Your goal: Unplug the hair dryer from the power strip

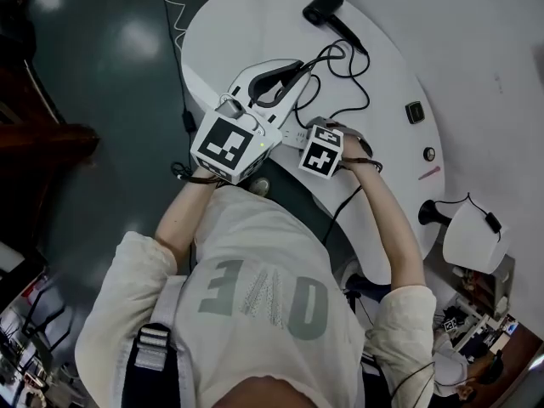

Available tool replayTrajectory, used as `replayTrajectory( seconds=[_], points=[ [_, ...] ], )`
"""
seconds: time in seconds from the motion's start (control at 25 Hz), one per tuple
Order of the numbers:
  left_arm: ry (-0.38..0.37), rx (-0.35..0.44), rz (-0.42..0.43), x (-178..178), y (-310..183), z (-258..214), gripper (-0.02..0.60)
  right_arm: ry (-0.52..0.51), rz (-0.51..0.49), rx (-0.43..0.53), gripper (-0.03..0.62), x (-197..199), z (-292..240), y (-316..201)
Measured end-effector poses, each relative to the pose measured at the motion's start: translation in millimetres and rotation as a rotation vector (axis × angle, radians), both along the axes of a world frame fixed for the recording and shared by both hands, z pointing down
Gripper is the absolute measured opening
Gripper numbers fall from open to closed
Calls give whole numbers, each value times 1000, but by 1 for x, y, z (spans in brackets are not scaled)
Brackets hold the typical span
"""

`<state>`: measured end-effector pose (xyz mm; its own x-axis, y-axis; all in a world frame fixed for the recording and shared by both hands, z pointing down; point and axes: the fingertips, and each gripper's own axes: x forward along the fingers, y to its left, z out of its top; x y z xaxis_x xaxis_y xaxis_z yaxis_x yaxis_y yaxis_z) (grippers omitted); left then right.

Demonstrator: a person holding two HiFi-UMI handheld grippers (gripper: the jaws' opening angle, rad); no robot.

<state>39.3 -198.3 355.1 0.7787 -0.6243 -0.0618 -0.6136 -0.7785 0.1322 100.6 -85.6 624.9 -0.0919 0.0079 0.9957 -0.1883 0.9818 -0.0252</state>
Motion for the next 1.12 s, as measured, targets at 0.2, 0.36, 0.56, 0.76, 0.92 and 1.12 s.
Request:
replayTrajectory(
  seconds=[0.2,0.36,0.56,0.76,0.92,1.12],
  points=[
    [6,-4,0,-3,7,-4,44,7,5,4,253,0,0,-1],
    [4,-10,6,-4,7,-5,44,6,14,15,253,-2,-1,-3],
    [-9,-30,19,-1,5,1,44,2,26,29,253,-2,0,-3],
    [-79,-63,30,10,0,26,44,-2,33,34,253,-1,1,-2],
    [-109,-128,55,20,-4,56,44,-5,36,40,253,-2,0,-3],
    [-152,-188,66,28,-11,92,44,-19,44,47,253,-1,1,-3]
  ],
)
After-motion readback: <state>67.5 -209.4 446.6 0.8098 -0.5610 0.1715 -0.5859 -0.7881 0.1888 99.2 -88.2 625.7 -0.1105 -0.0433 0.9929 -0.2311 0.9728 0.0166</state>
